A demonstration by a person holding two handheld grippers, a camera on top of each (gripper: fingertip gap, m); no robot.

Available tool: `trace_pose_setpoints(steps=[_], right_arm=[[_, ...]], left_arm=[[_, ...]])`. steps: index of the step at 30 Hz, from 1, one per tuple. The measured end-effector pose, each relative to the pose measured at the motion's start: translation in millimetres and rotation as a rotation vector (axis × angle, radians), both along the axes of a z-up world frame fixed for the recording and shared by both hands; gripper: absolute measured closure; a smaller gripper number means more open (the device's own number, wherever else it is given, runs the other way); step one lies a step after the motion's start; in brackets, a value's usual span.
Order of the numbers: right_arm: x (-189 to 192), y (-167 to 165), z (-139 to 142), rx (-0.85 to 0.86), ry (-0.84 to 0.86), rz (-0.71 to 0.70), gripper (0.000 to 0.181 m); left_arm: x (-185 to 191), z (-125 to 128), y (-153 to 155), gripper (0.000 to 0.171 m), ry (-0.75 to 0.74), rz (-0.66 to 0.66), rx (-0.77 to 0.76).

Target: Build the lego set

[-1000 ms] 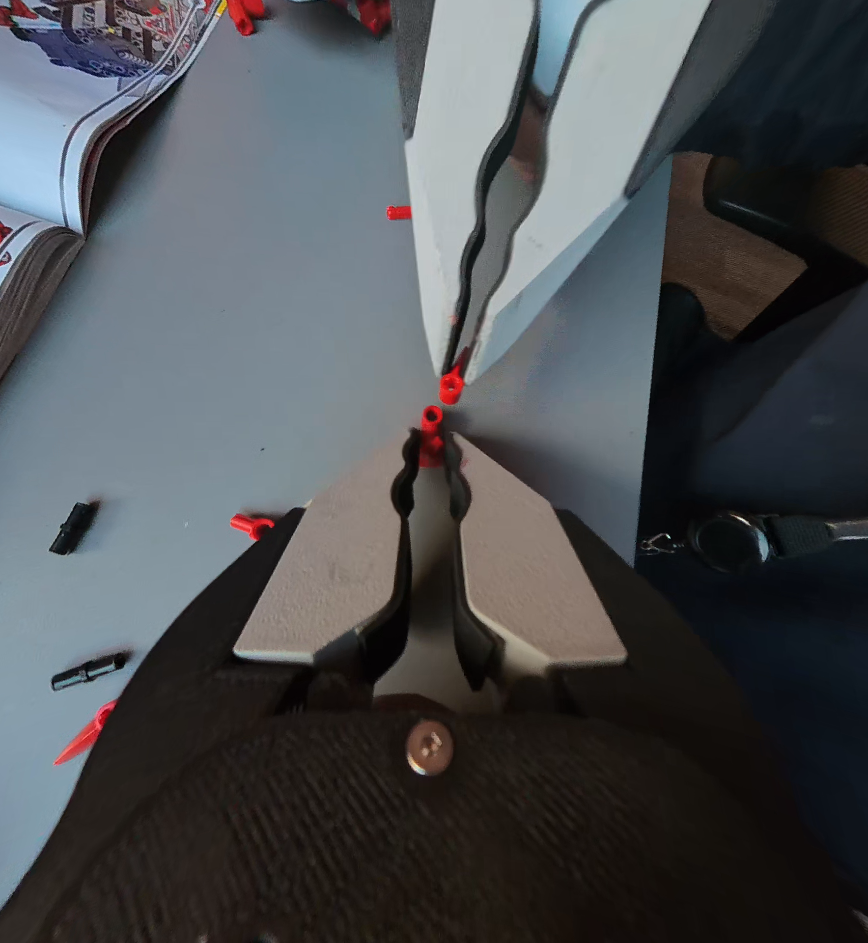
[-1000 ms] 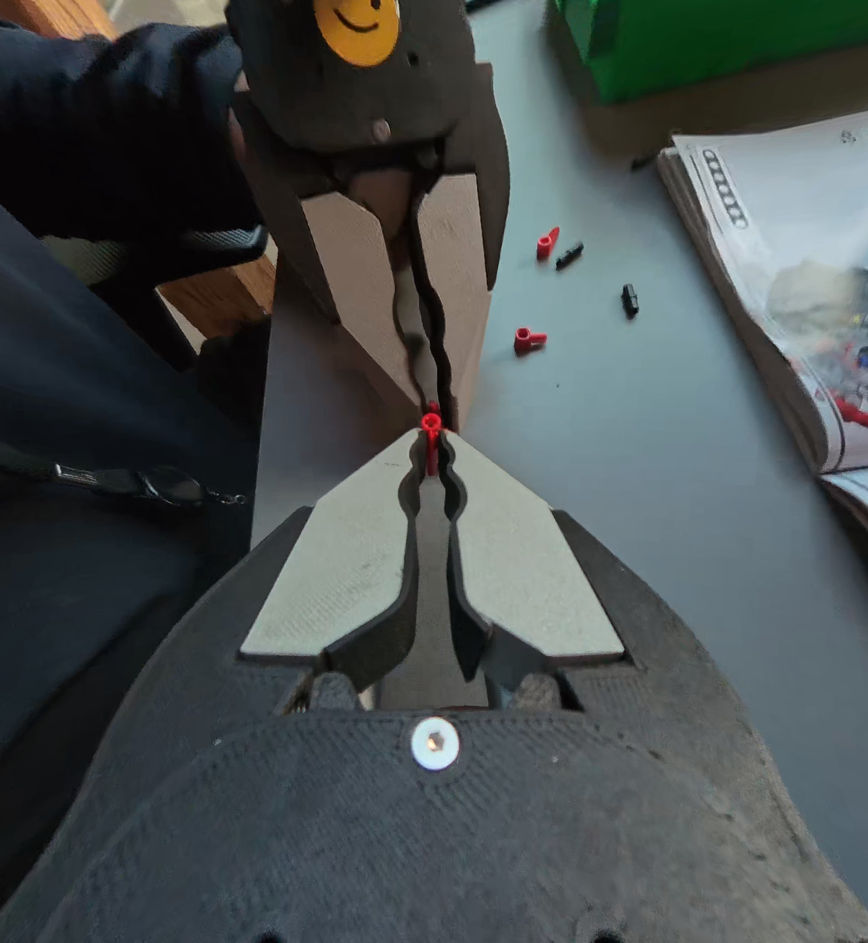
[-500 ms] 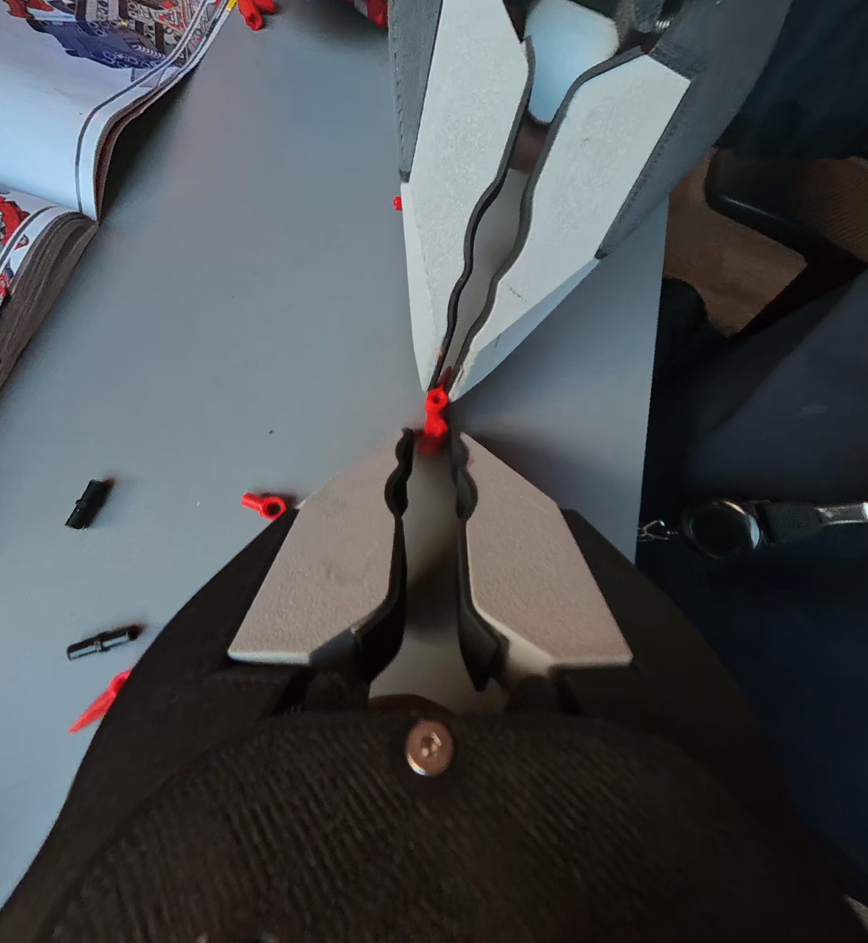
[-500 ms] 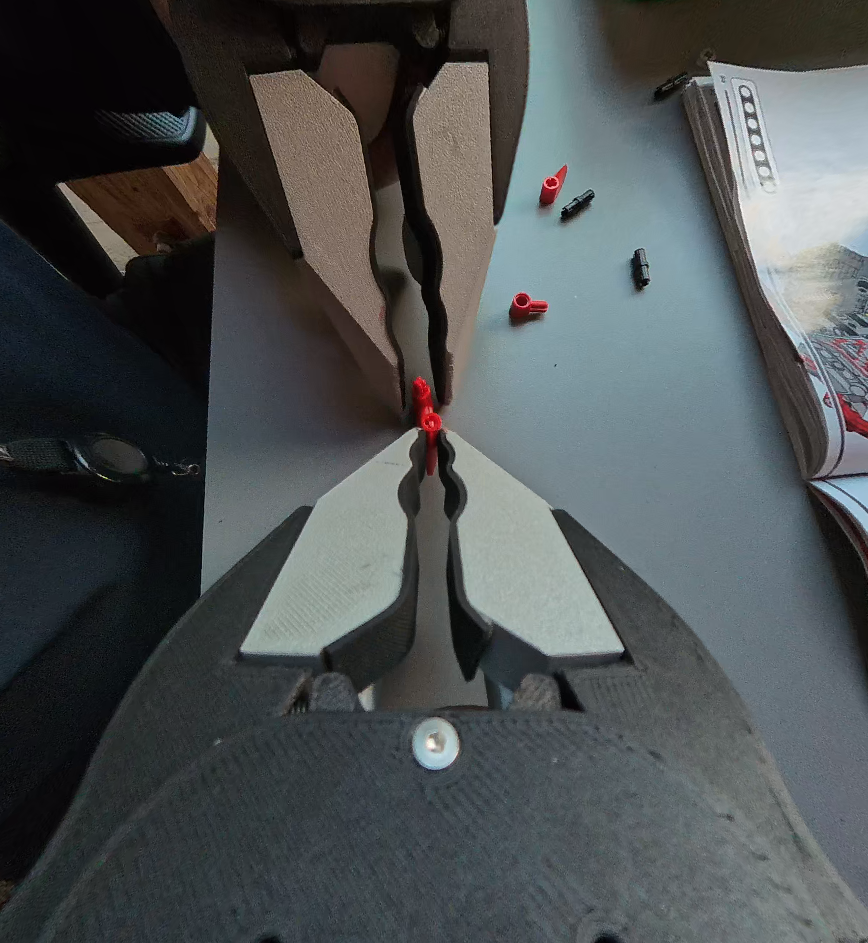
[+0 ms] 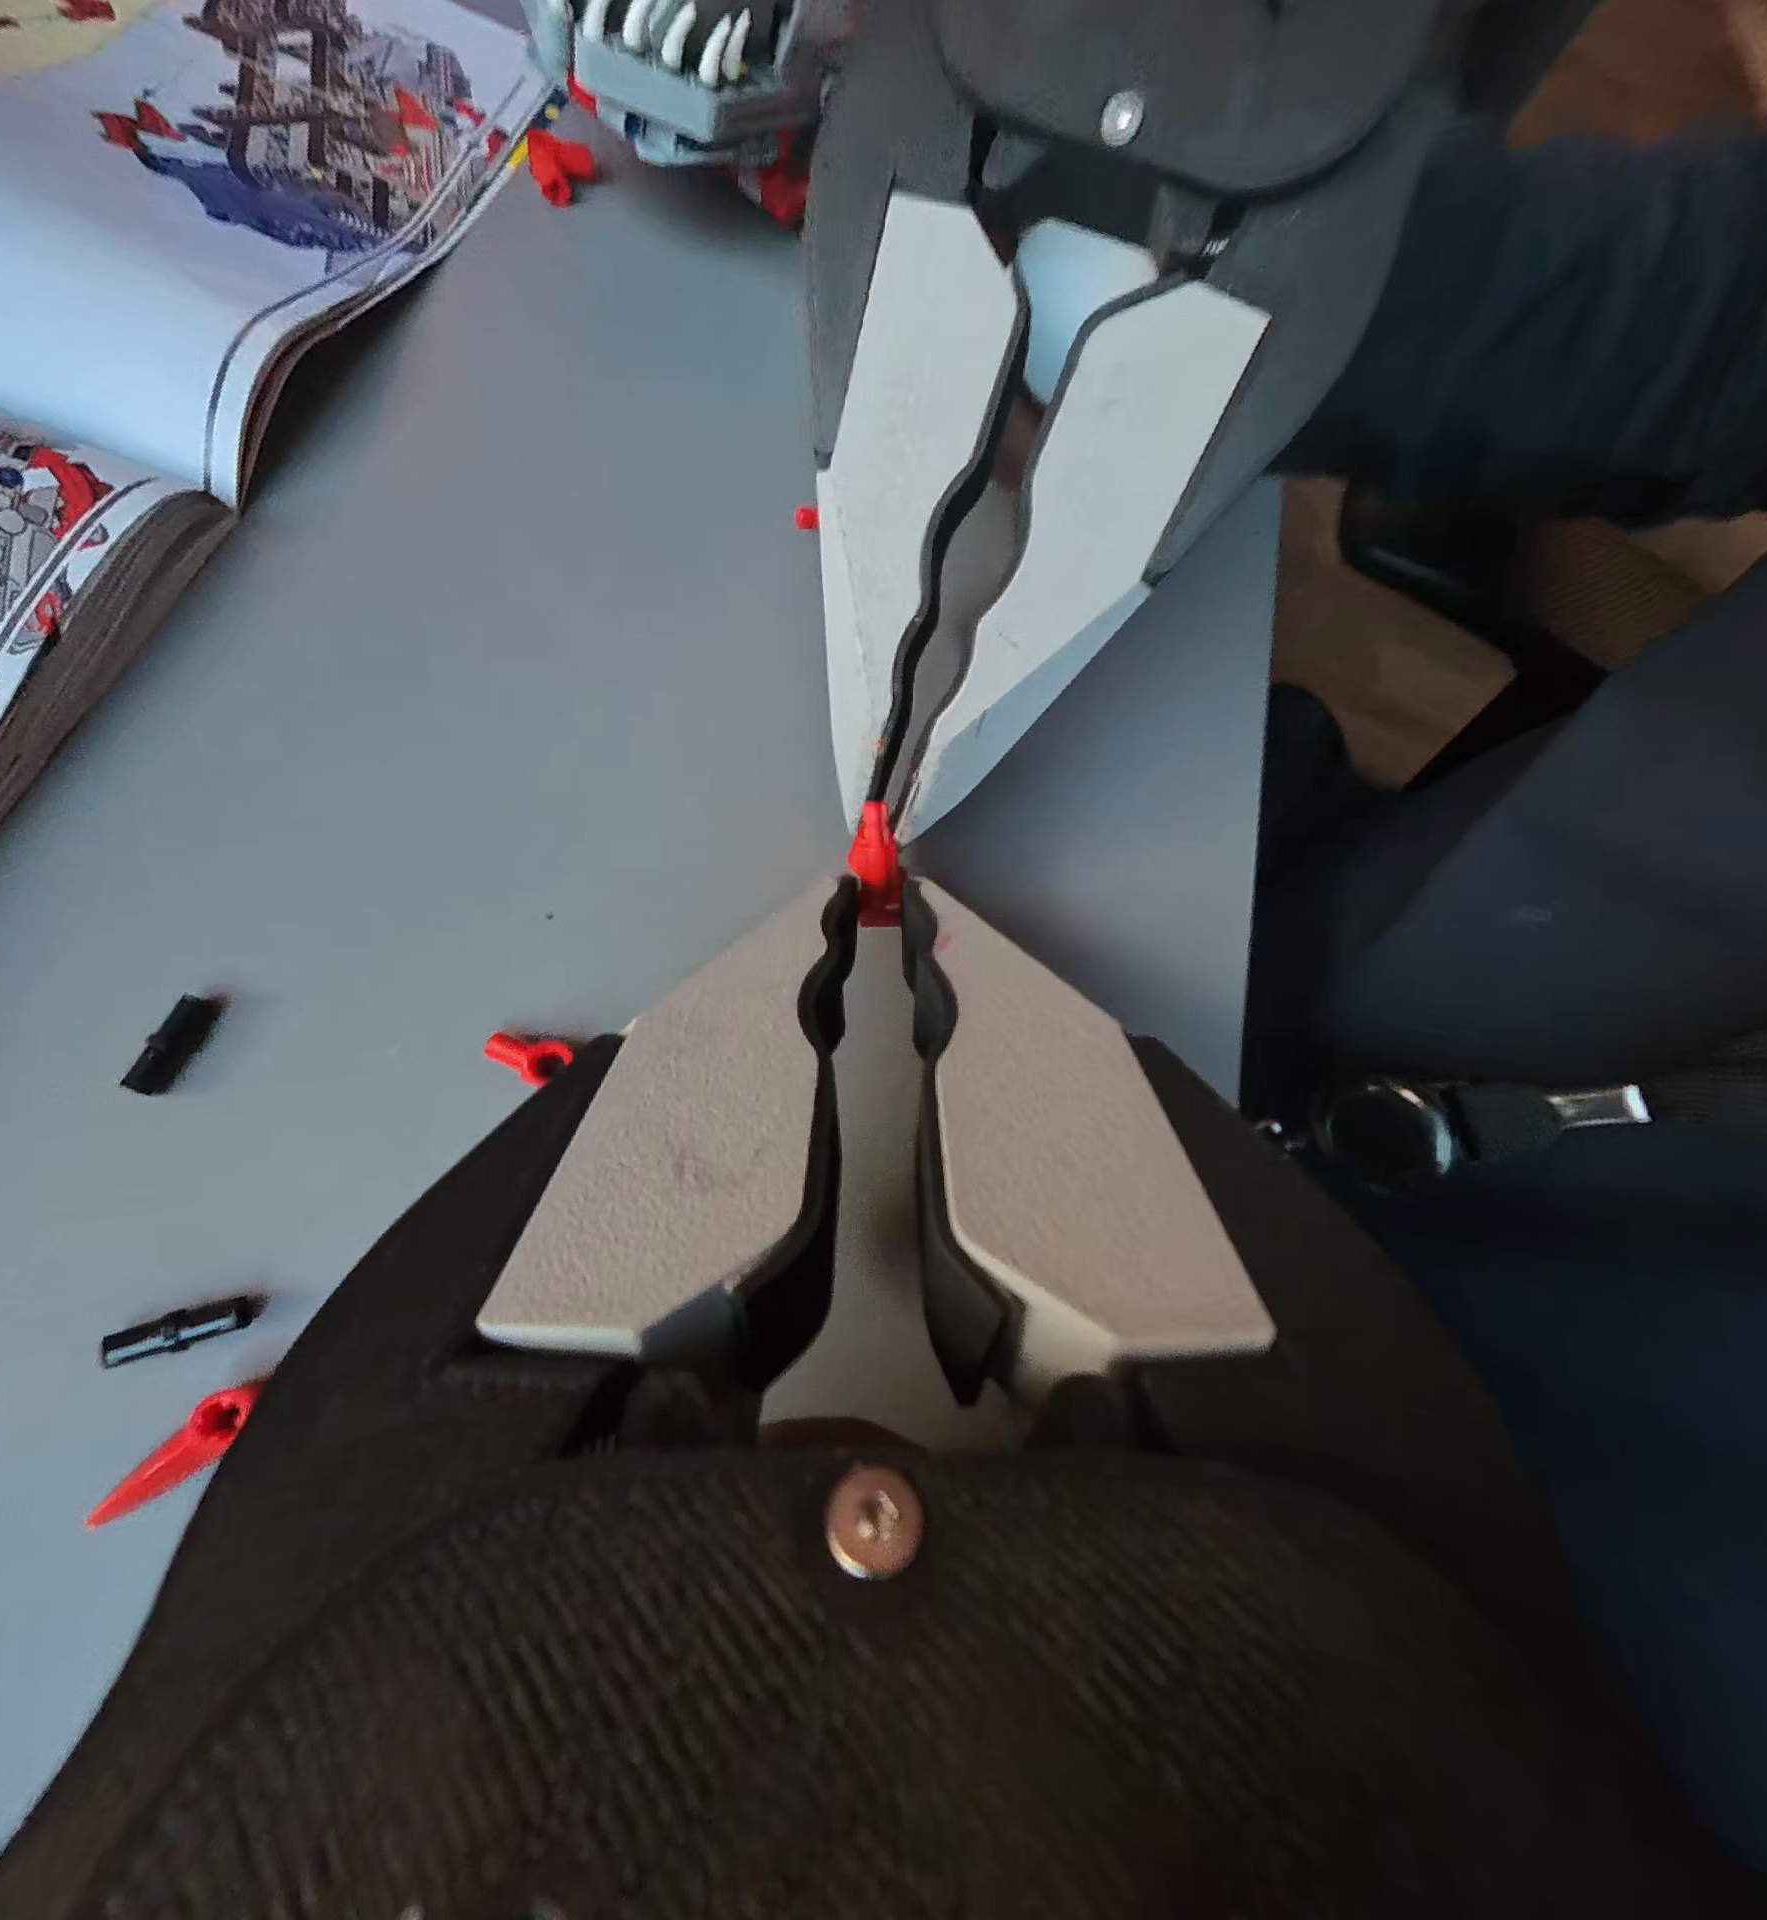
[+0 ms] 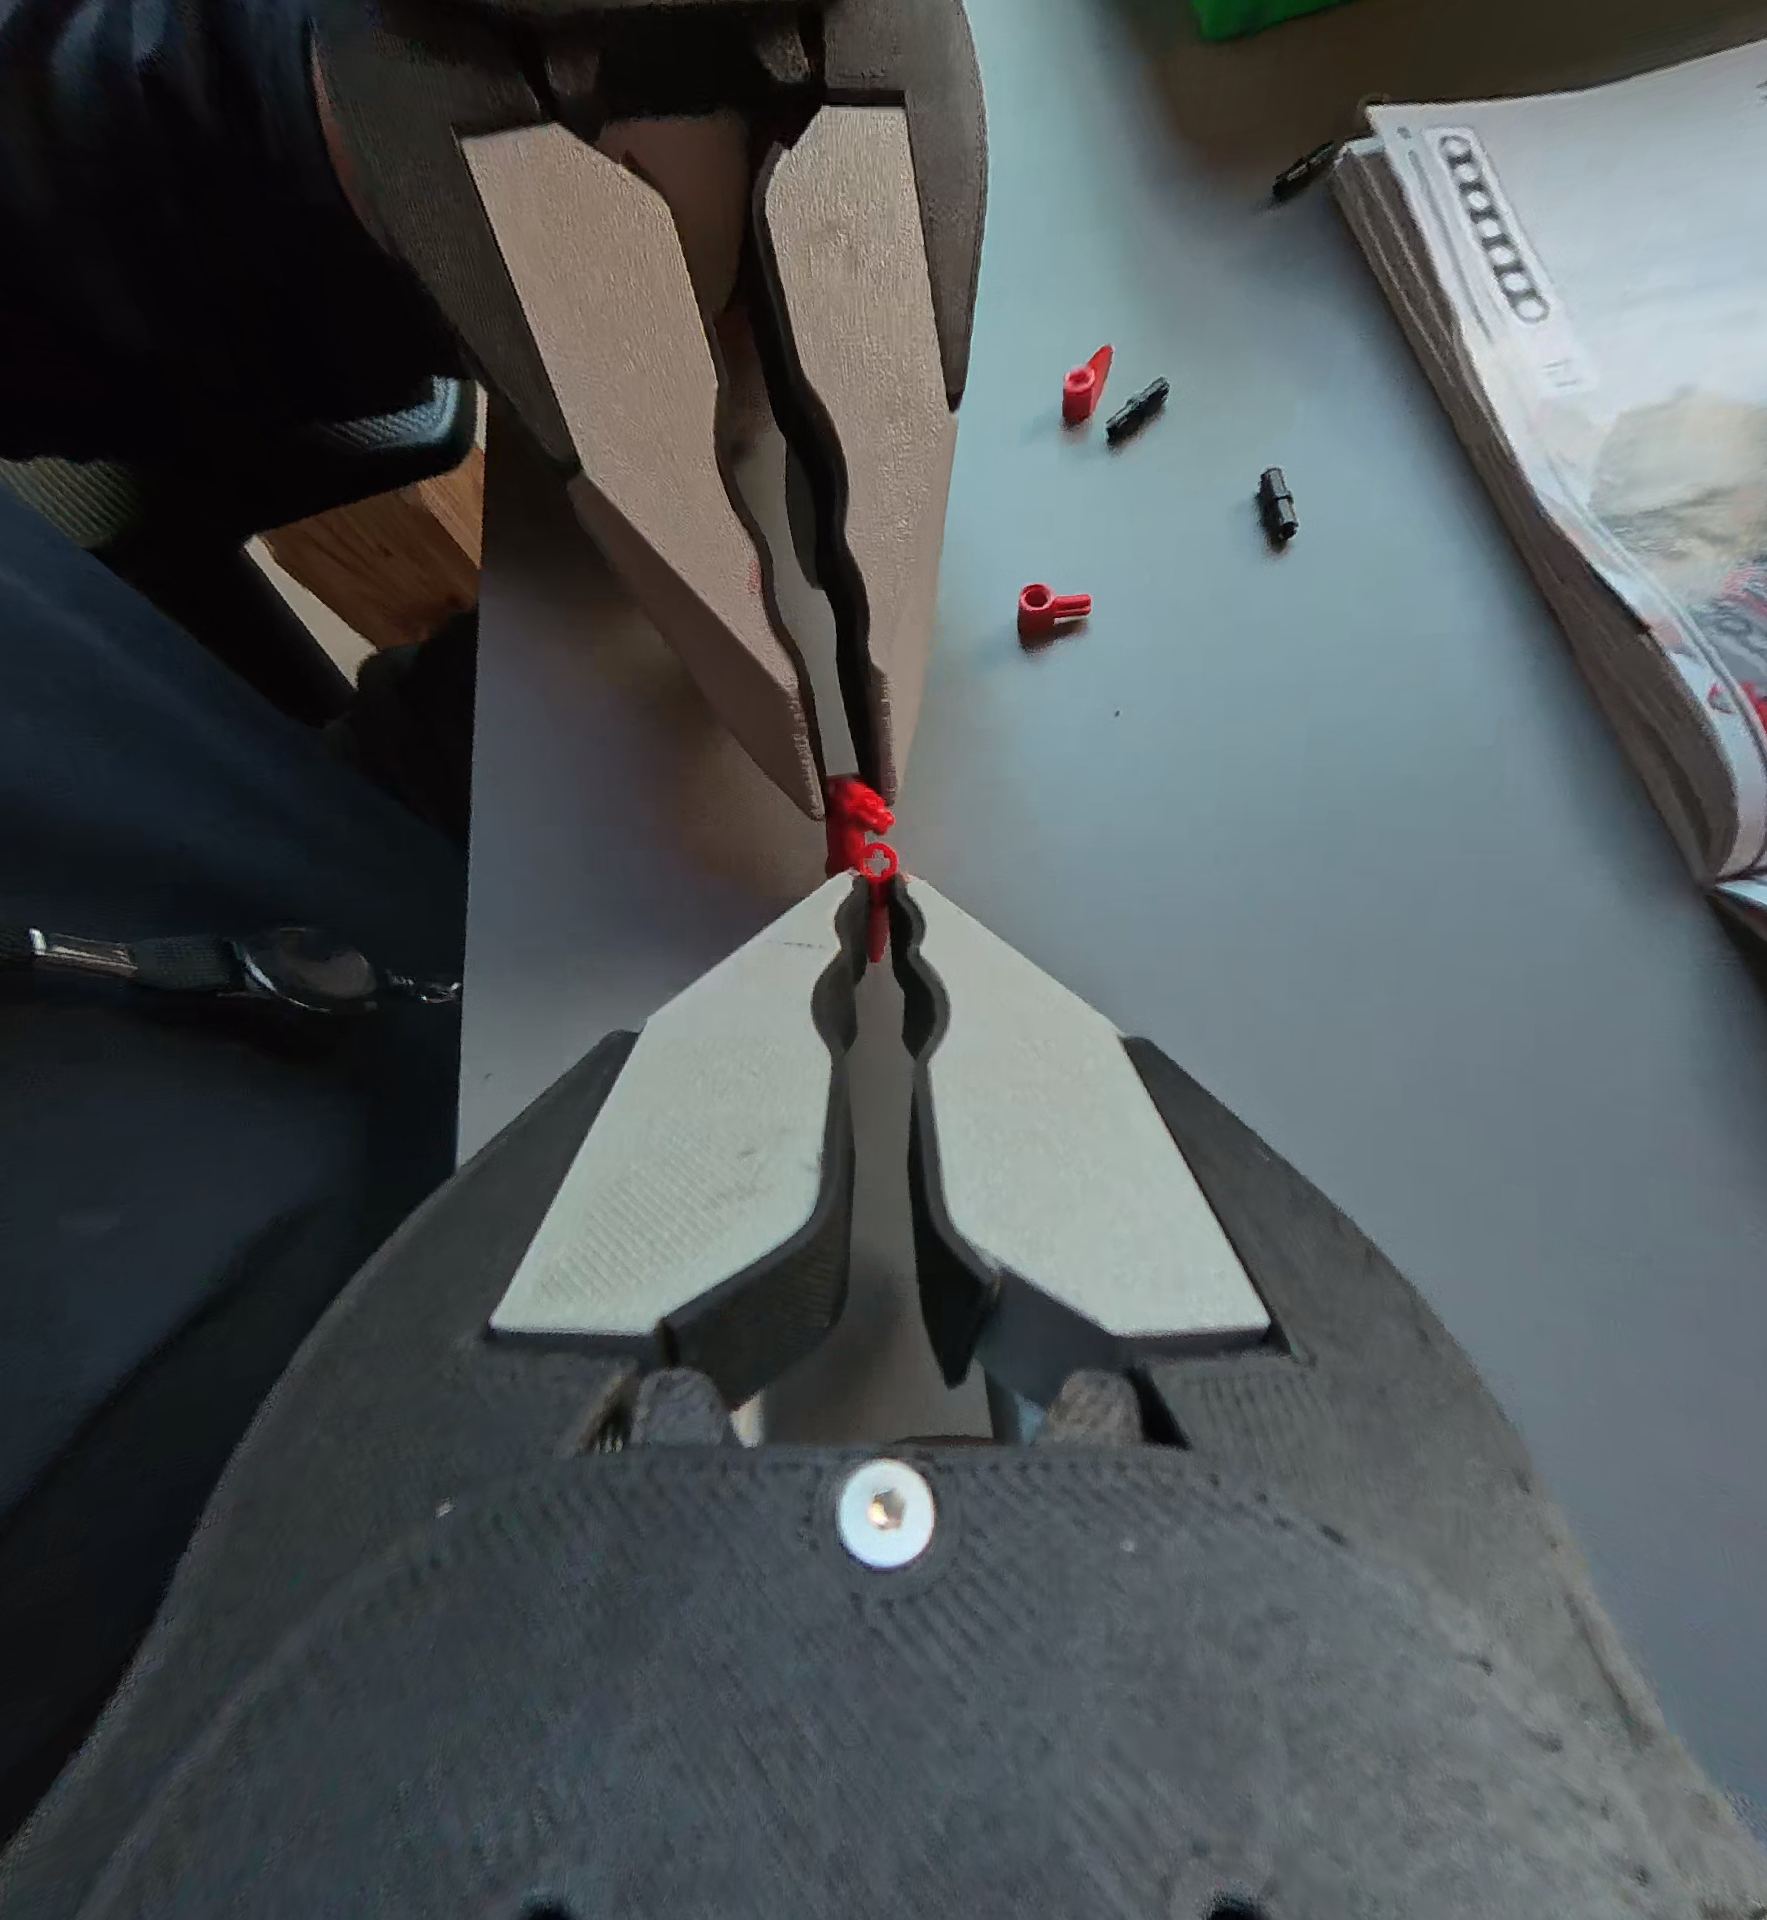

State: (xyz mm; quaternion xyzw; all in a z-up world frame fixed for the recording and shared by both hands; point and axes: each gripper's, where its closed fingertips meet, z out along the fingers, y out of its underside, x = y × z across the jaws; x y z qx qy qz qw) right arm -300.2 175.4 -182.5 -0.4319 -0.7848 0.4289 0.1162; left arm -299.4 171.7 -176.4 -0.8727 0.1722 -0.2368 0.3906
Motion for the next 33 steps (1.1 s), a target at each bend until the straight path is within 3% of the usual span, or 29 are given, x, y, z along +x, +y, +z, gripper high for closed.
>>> trace_pose_setpoints(steps=[9, 12, 16, 21, 25, 33], right_arm=[[4, 19, 29, -0.333, -0.003, -0.101, 0.181], [6, 39, 16, -0.190, -0.033, -0.174, 0.181], [42, 51, 17, -0.050, -0.046, -0.233, 0.181], [70, 38, 18, -0.104, -0.145, -0.400, 0.169], [64, 32, 7, -0.030, -0.128, -0.546, 0.170], [50, 26, -11, 0.085, -0.098, -0.588, 0.174]], left_arm=[[1, 4, 6, 0.167, -0.154, -0.010, -0.061], [-13, -6, 4, 0.167, -0.100, 0.028, -0.109], [-13, -9, -4, 0.166, -0.115, 0.015, -0.138], [-2, -13, -3, 0.167, -0.078, -0.038, -0.147], [5, -11, 0, 0.167, -0.061, -0.072, -0.127], [5, -5, -5, 0.167, -0.066, -0.073, -0.090]])
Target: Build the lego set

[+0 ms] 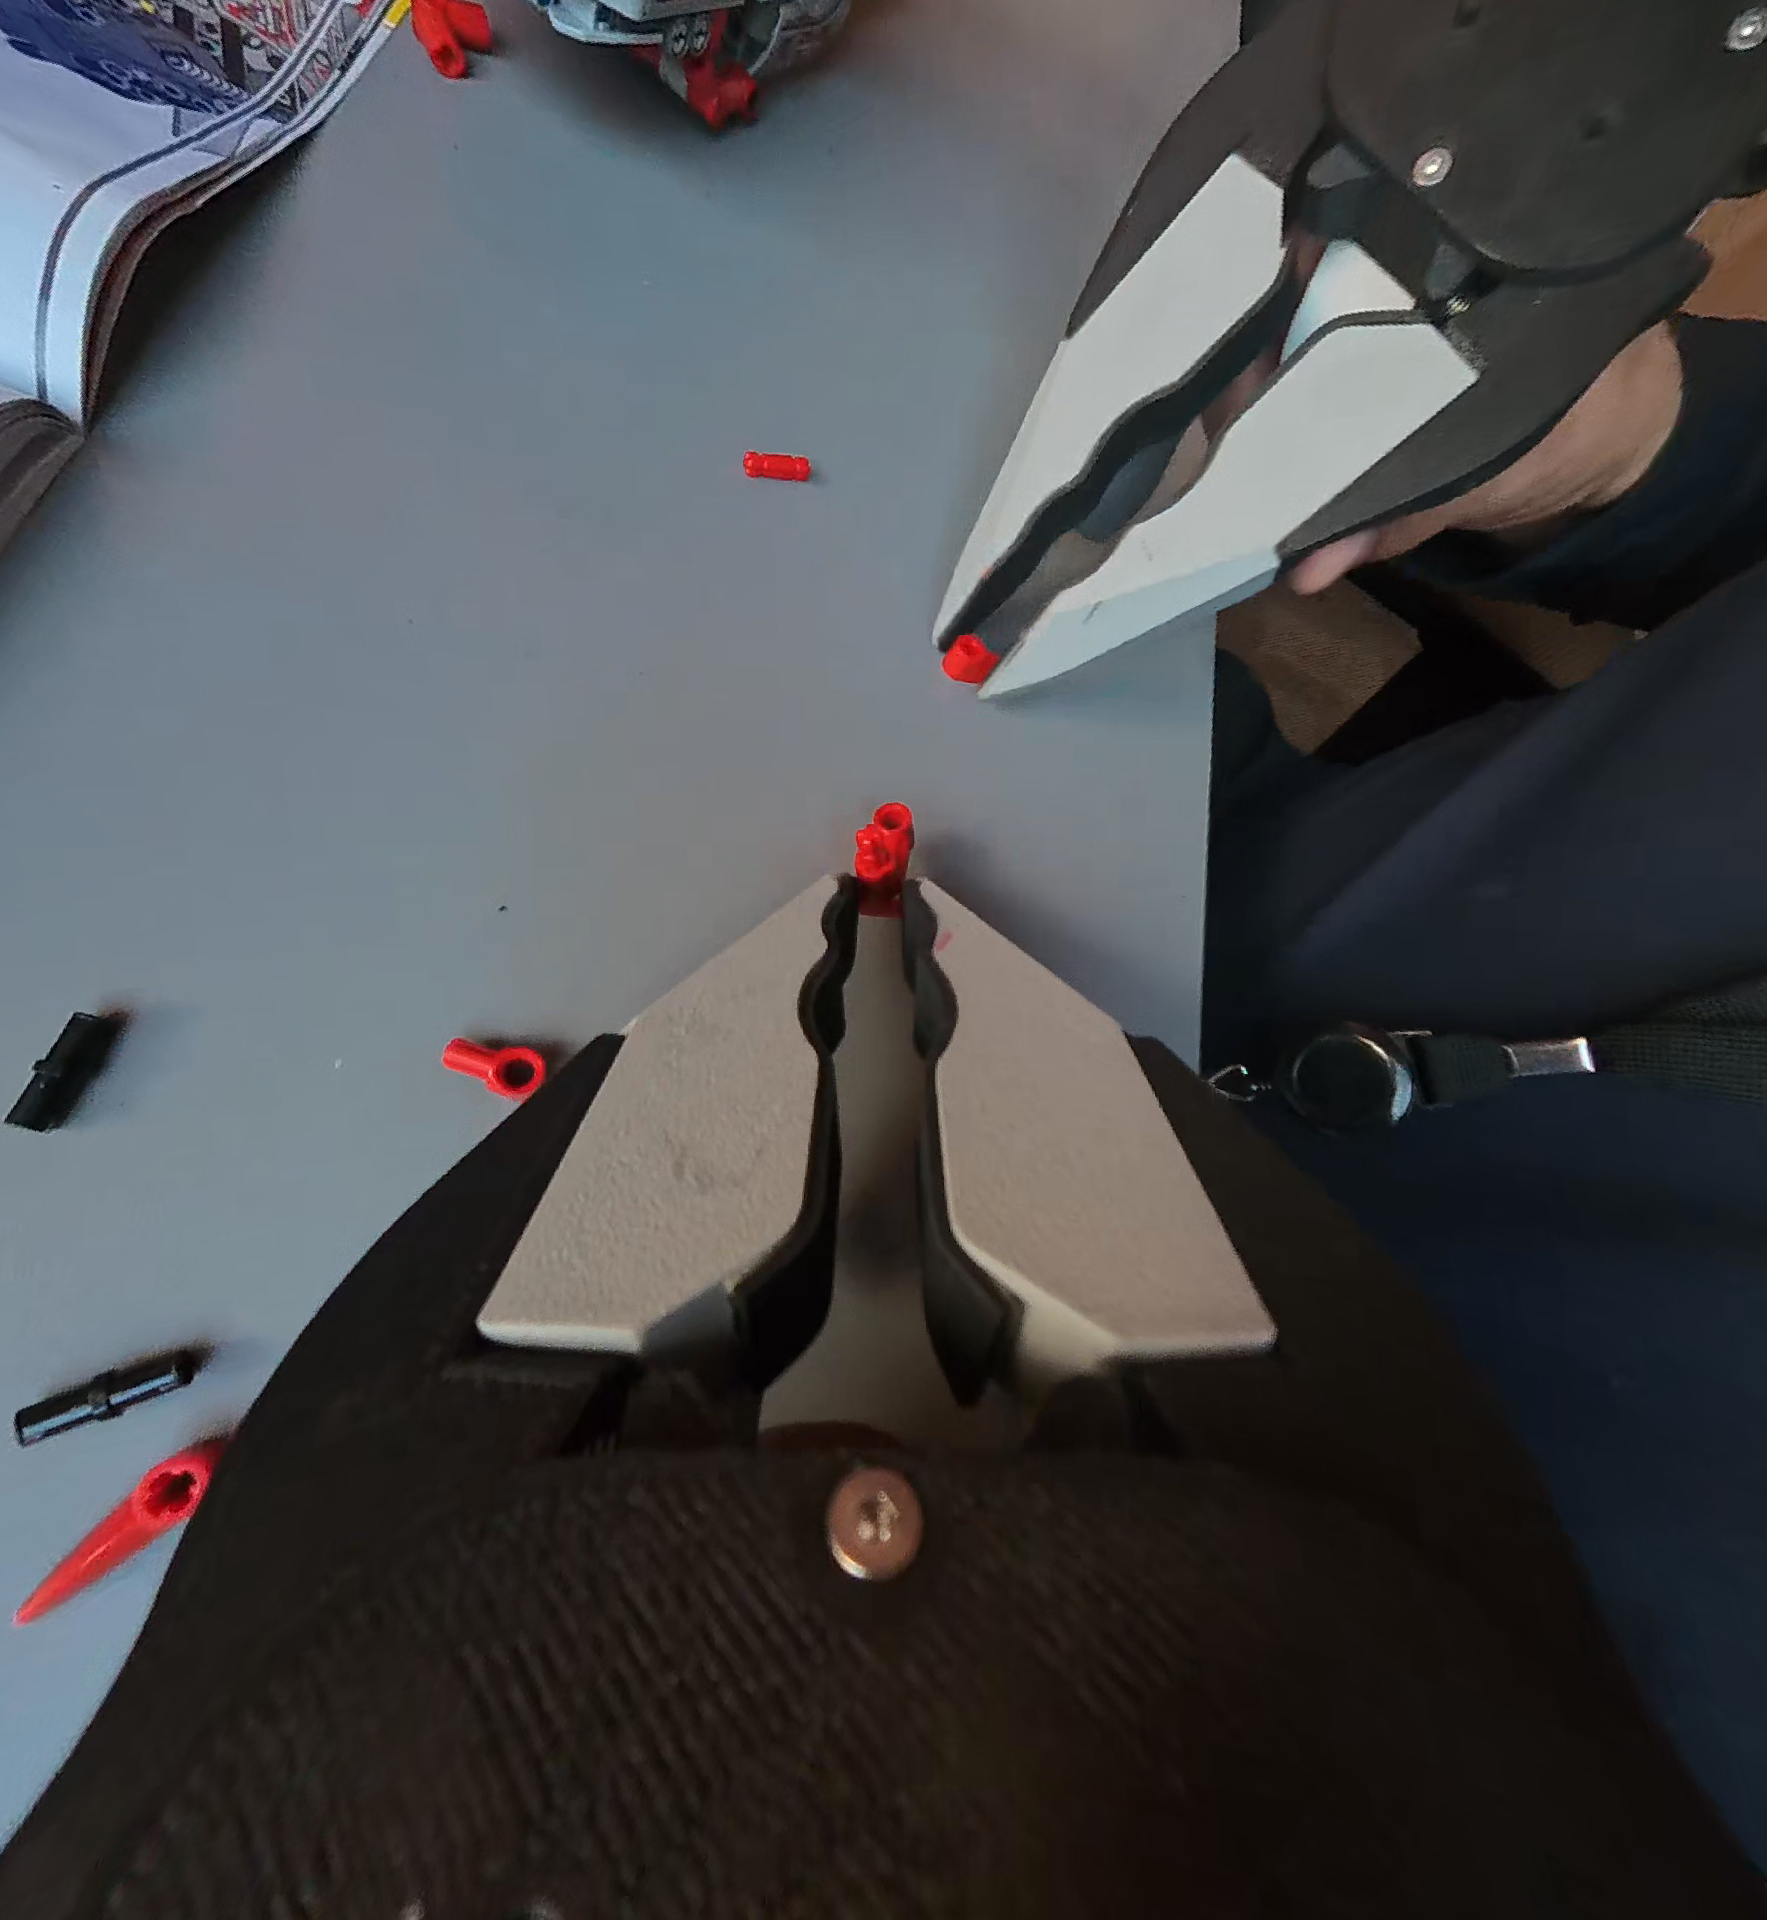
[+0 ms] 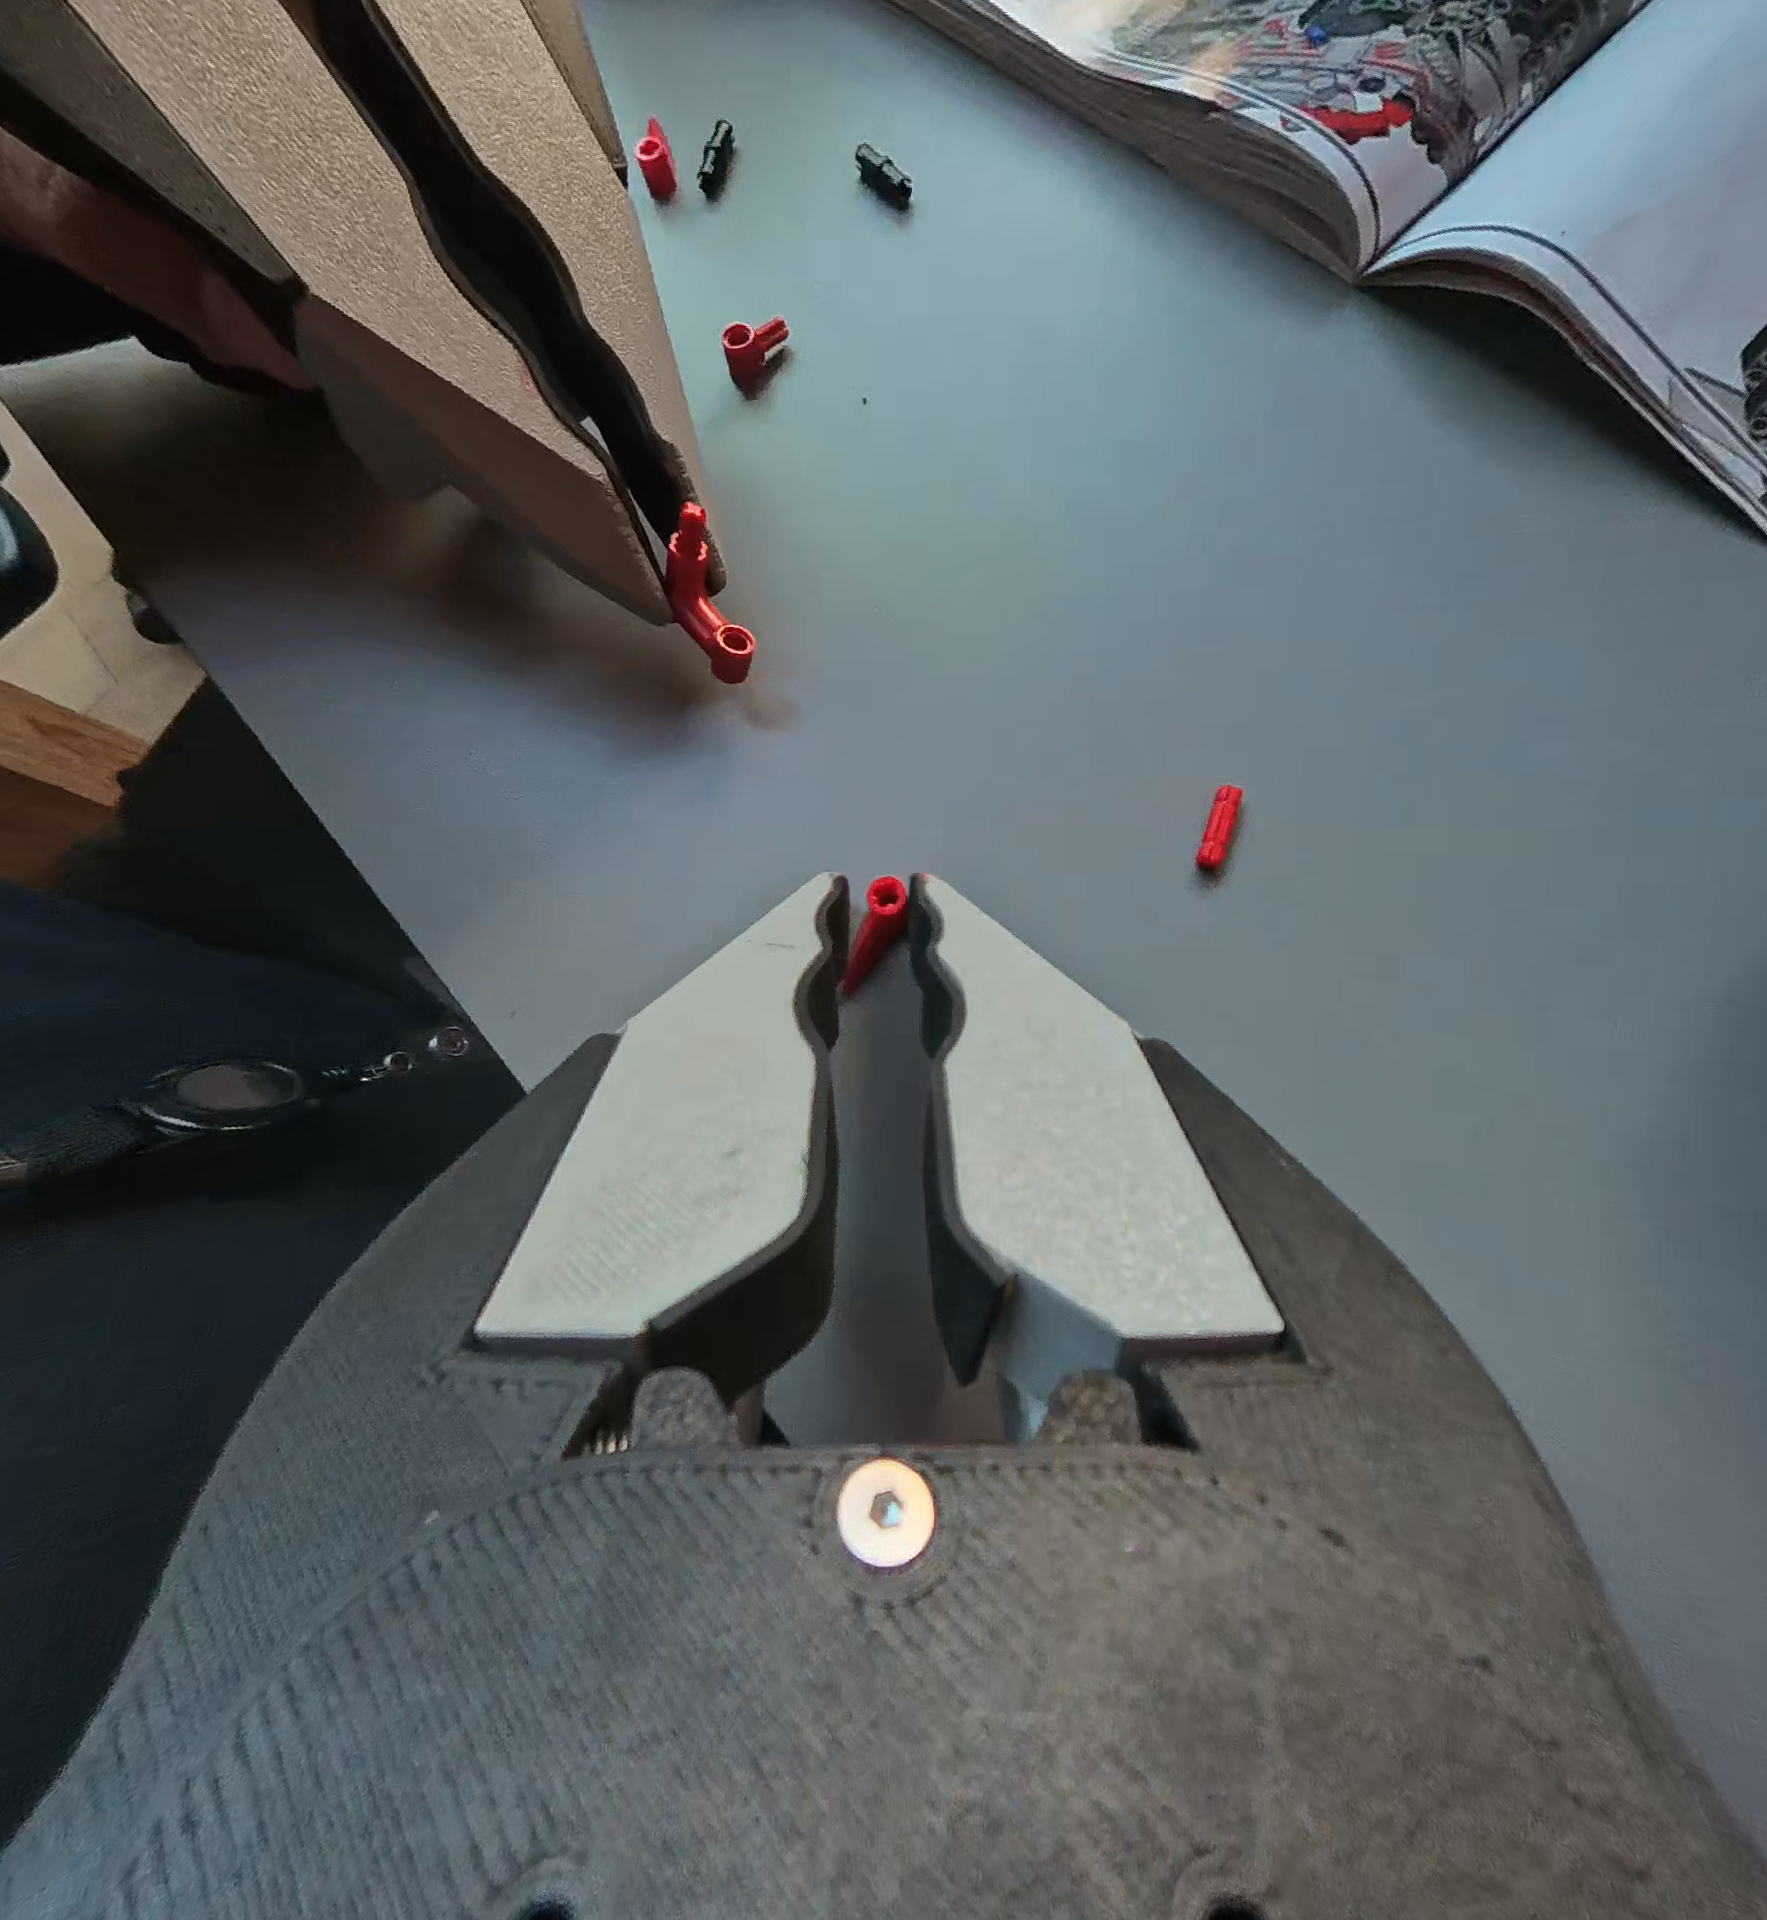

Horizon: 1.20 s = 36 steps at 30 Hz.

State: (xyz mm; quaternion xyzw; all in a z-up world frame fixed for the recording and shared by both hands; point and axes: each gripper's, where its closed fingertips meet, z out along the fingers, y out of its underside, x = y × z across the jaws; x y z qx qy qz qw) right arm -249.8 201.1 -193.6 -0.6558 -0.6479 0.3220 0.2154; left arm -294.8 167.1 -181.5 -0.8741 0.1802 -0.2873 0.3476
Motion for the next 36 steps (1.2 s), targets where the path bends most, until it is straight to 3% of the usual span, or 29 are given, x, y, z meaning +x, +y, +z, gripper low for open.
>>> trace_pose_setpoints(steps=[6, 12, 17, 20, 27, 36], right_arm=[[-1, -2, 0, -0.001, 0.026, 0.042, 0.178], [-8, -2, 18, -0.207, 0.129, 0.106, 0.178], [-23, -1, 46, -0.439, 0.240, 0.251, 0.178], [-31, -4, 48, -0.484, 0.226, 0.344, 0.178], [-33, -18, 38, -0.296, 0.197, 0.504, 0.178], [-34, -22, 41, 0.026, 0.224, 0.598, 0.178]], left_arm=[[-1, 3, 1, 0.167, -0.017, 0.000, 0.010], [7, 4, -2, 0.167, -0.053, -0.041, -0.017], [16, 0, 3, 0.167, -0.087, -0.099, -0.074], [21, -1, 6, 0.167, -0.108, -0.123, -0.106], [23, 2, 11, 0.167, -0.078, -0.128, -0.048], [21, 0, 13, 0.167, 0.132, -0.128, 0.063]])
